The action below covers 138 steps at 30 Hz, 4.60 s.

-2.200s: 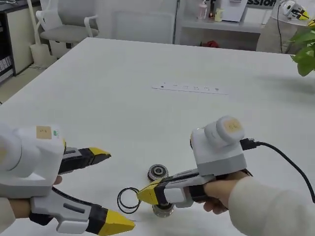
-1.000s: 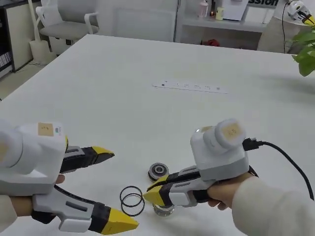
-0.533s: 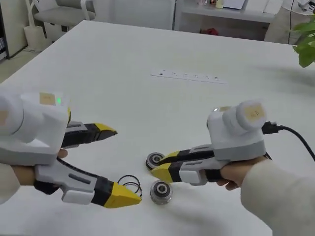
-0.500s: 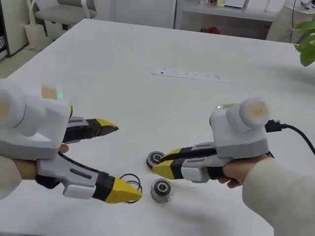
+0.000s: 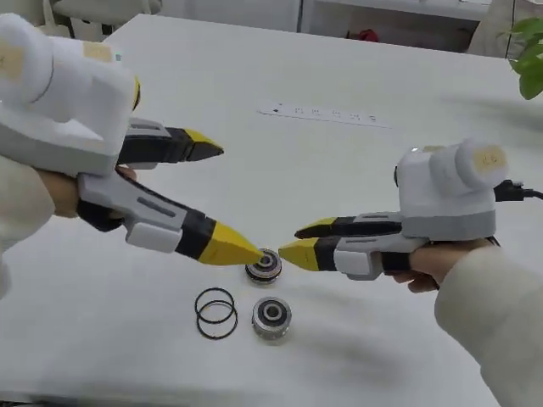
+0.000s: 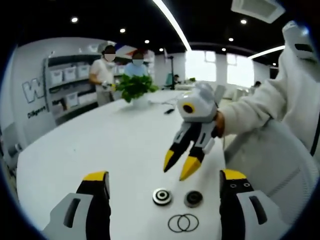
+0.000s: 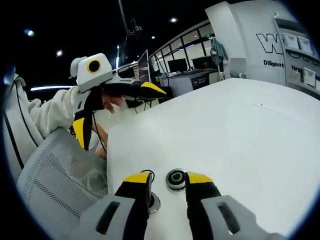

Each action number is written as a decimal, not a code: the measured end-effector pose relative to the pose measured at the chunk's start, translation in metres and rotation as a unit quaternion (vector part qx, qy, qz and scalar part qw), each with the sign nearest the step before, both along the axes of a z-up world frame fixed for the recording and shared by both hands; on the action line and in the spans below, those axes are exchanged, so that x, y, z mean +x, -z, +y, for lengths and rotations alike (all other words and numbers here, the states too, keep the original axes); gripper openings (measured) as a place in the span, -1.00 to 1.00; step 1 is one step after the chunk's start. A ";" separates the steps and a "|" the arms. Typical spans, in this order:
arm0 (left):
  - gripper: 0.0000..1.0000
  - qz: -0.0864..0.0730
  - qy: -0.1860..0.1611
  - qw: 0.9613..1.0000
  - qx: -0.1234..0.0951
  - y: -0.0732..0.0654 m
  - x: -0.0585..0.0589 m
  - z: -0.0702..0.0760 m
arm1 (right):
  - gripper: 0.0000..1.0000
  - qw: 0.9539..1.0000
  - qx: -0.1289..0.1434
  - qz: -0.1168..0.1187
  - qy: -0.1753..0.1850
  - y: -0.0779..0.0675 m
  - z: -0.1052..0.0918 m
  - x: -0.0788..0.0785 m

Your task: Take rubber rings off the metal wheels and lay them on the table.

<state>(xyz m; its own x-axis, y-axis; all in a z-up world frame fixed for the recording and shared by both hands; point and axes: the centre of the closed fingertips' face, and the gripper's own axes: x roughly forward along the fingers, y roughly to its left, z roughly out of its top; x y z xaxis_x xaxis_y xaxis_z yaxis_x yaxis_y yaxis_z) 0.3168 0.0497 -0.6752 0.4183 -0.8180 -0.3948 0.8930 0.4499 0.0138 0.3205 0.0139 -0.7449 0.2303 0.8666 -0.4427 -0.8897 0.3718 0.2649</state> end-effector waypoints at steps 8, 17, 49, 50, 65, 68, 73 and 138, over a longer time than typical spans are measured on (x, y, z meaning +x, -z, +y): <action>0.79 -0.010 0.008 1.000 -0.002 -0.005 0.010 -0.015 | -0.51 1.000 0.000 0.006 0.011 0.004 -0.008 0.006; 0.46 -0.008 -0.003 0.999 0.035 0.033 0.012 -0.020 | -0.52 1.000 0.000 0.013 0.022 0.009 -0.013 0.010; -0.57 0.000 -0.030 1.000 0.005 0.087 0.019 -0.016 | -0.52 1.000 -0.017 0.017 0.012 0.021 -0.016 0.011; -0.59 0.001 -0.031 1.000 0.006 0.088 0.019 -0.016 | -0.52 1.000 -0.018 0.016 0.011 0.021 -0.016 0.011; -0.74 0.015 -0.019 0.999 0.044 0.112 0.013 -0.023 | -0.53 1.000 -0.023 0.019 0.003 0.025 -0.013 0.007; -0.73 0.004 -0.012 0.999 0.049 0.115 0.014 -0.024 | -0.53 1.000 -0.024 0.020 0.002 0.026 -0.012 0.006; -0.71 0.027 -0.025 0.998 0.059 0.121 0.013 -0.021 | -0.53 0.999 -0.028 0.022 -0.001 0.028 -0.010 0.003; -0.72 0.022 -0.011 0.999 0.032 0.118 0.007 -0.039 | -0.53 0.993 -0.096 -0.068 -0.033 0.065 0.004 0.001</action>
